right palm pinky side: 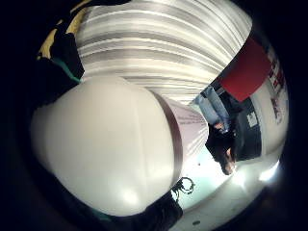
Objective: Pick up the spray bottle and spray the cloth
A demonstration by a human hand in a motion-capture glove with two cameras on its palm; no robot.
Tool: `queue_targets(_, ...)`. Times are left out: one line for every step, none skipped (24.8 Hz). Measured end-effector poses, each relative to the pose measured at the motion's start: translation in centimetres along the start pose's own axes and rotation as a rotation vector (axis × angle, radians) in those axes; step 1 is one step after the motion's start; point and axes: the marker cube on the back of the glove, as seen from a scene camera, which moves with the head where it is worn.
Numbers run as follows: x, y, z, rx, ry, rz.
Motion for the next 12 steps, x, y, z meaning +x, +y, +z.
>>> queue_targets(-0.1,0.1,0.0,-0.01,-0.001,0.0)
queue_targets(-0.2,0.2,0.0,-0.011,-0.002,-0.002)
queue_targets(-0.4,0.2,0.0,-0.006,-0.002,-0.01)
queue_targets(-0.6,0.3,-0.1,-0.001,-0.002,-0.03)
queue_targets(-0.9,0.5,-0.1,-0.001,-0.003,-0.057)
queue_targets(-1.1,0.8,-0.1,-0.011,-0.005,-0.086)
queue_targets(-1.3,1.1,0.0,-0.029,-0.008,-0.108)
queue_targets(-1.5,1.5,0.1,-0.048,-0.015,-0.125)
queue_targets(-1.7,1.7,0.2,-0.061,-0.025,-0.142)
queue_targets(-1.8,1.8,0.3,-0.06,-0.039,-0.166)
queue_targets(-2.0,2.0,0.2,-0.045,-0.058,-0.197)
queue_targets(-2.3,2.2,0.0,-0.02,-0.08,-0.236)
